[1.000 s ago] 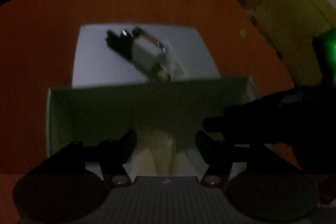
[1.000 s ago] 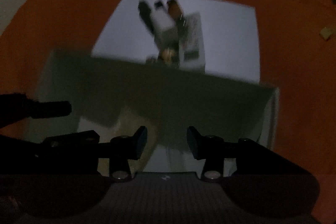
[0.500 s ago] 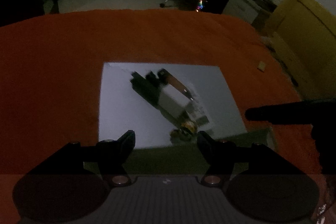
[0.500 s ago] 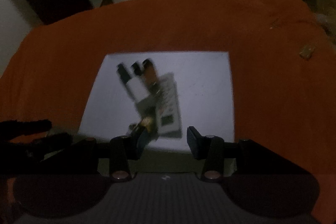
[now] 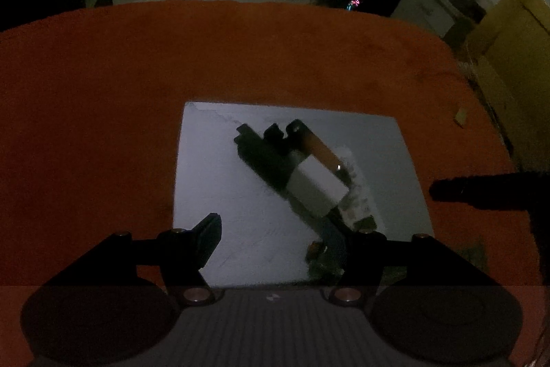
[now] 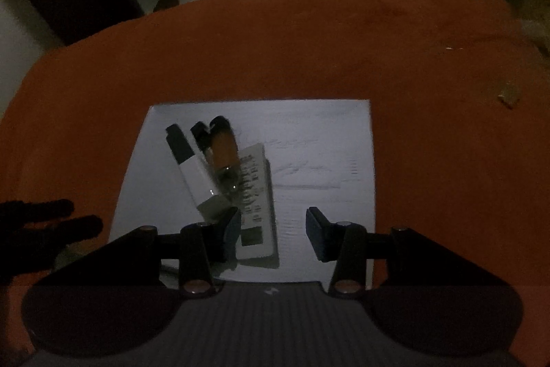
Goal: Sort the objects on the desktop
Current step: 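Move left tool to the markers while right tool moves to the white remote, then grasp the white-banded markers with left tool while right tool grasps the remote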
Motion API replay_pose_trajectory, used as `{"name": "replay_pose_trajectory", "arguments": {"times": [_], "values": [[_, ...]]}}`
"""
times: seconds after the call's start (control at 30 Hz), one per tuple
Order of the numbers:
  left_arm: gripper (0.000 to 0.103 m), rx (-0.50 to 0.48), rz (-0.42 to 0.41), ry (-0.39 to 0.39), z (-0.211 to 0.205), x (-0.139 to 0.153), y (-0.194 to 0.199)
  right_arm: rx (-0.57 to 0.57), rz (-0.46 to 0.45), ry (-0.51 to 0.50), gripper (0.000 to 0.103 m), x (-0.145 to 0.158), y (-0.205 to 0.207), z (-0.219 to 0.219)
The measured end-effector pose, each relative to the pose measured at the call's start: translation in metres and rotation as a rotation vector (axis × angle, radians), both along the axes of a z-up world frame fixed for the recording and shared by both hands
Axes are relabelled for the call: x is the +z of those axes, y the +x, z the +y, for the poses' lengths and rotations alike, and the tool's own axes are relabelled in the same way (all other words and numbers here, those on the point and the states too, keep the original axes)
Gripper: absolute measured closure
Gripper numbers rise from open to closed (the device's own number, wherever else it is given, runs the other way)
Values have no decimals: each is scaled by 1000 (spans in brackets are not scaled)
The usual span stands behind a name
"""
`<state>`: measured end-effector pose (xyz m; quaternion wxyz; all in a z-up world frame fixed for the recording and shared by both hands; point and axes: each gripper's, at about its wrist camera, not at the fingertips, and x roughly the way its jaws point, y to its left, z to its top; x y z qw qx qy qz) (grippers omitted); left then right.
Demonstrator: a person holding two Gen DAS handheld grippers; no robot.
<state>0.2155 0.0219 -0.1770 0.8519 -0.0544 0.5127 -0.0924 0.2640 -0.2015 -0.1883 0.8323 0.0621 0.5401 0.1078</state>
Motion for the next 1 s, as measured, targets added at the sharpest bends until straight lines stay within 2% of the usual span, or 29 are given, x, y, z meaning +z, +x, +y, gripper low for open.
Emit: {"name": "replay_pose_trajectory", "arguments": {"times": [0.23, 0.47, 0.7, 0.87, 1.0], "values": [[42, 61, 59, -112, -17, -20, 31, 61, 39, -34, 53, -30, 27, 5], [41, 136, 131, -126, -37, -53, 59, 57, 68, -69, 52, -57, 42, 3], [42, 164, 137, -118, -48, -67, 67, 76, 111, -45, 52, -74, 44, 7], [53, 187, 135, -111, -53, -74, 71, 134, 128, -45, 49, -81, 44, 23], [61, 205, 133, -105, -57, -80, 74, 153, 128, -74, 39, -86, 47, 34]]}}
